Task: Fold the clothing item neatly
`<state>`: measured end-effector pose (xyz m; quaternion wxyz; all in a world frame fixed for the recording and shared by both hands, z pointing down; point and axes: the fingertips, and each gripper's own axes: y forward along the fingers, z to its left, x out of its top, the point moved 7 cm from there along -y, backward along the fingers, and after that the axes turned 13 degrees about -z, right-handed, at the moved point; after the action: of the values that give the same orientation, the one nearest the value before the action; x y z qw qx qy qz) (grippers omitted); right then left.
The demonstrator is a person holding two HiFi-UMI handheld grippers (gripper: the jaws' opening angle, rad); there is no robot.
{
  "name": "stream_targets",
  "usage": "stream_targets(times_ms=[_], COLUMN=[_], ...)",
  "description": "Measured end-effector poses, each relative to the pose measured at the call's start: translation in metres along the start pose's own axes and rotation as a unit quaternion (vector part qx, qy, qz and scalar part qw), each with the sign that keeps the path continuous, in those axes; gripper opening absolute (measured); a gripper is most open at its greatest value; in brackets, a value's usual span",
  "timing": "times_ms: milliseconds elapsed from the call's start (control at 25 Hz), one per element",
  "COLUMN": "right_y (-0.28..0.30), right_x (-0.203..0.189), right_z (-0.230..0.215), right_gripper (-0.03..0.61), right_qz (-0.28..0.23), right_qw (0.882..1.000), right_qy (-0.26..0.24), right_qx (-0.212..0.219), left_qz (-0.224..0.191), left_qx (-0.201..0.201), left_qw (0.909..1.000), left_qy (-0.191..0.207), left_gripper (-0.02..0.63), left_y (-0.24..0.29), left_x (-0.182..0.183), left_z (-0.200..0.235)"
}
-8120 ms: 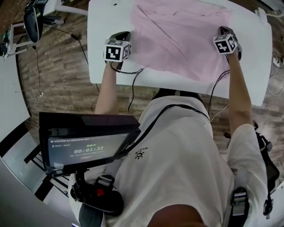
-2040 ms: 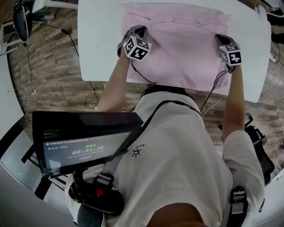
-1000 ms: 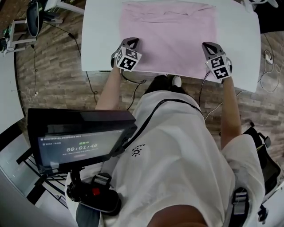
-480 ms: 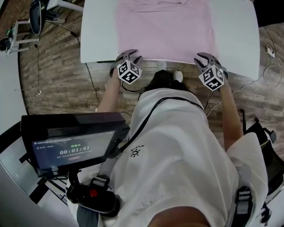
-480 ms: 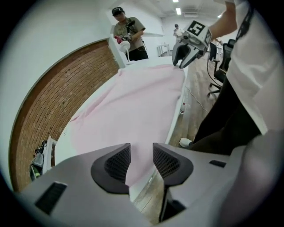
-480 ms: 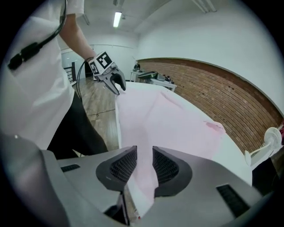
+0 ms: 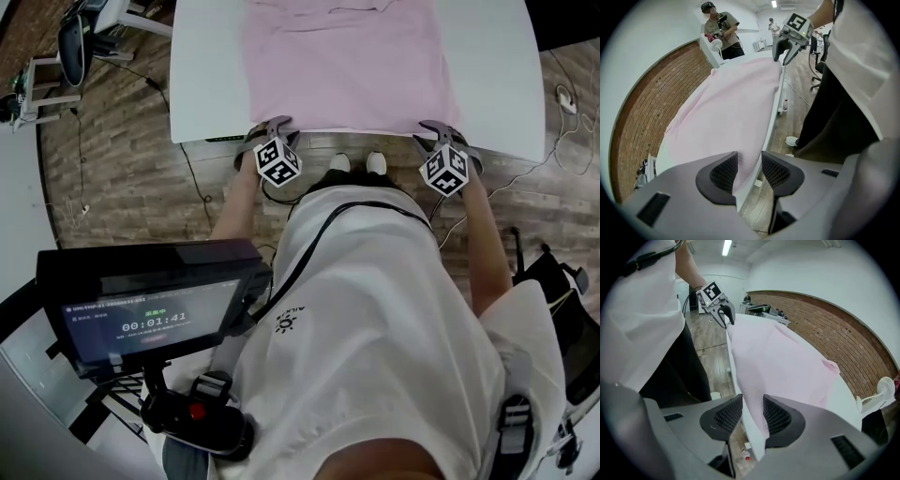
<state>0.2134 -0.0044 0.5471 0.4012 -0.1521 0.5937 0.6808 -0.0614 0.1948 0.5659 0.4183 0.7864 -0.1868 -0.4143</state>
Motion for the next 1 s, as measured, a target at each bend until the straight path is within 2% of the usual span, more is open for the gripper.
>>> stream_targets(times_ms=[160, 360, 560, 720, 800, 1000], right_y=[0.001, 0.000, -0.001, 0.000, 0.000, 0.001], right_x=[-0.007, -0.011, -0.017, -0.016, -0.019, 0.002], right_z=[0.004, 0.001, 0.005, 0.009, 0.011, 0.009], right_gripper=[0.123, 0.123, 0.122, 0.074, 0.034, 0.031], right_qz=[0.020, 0.035, 0.049, 0.054, 0.059, 0.066], right_qw=[1.000, 0.999, 0.999, 0.998, 0.997, 0.995], right_qy=[0.001, 0.019, 0.018, 0.030, 0.033, 0.047], right_qx=[-0.005, -0.014, -0.014, -0.018, -0.034, -0.053], left_qz=[-0.012, -0.007, -0.007, -0.020, -0.025, -0.037], left_qx=[-0.003, -0.002, -0.022, -0.022, -0.018, -0.028], left_qw=[0.9998, 0.9991, 0.9979, 0.9982, 0.9986, 0.9988], left_qy=[0.017, 0.042, 0.060, 0.053, 0.042, 0.019], left_gripper=[0.141, 0.141, 0.140, 0.054, 0.045, 0.035], left_y=[-0.002, -0.002, 0.003, 0.003, 0.005, -0.013], left_x=[0.002, 0.005, 0.004, -0.001, -0.002, -0.014], left_z=[-0.009, -0.003, -0.007, -0.010, -0.011, 0.003])
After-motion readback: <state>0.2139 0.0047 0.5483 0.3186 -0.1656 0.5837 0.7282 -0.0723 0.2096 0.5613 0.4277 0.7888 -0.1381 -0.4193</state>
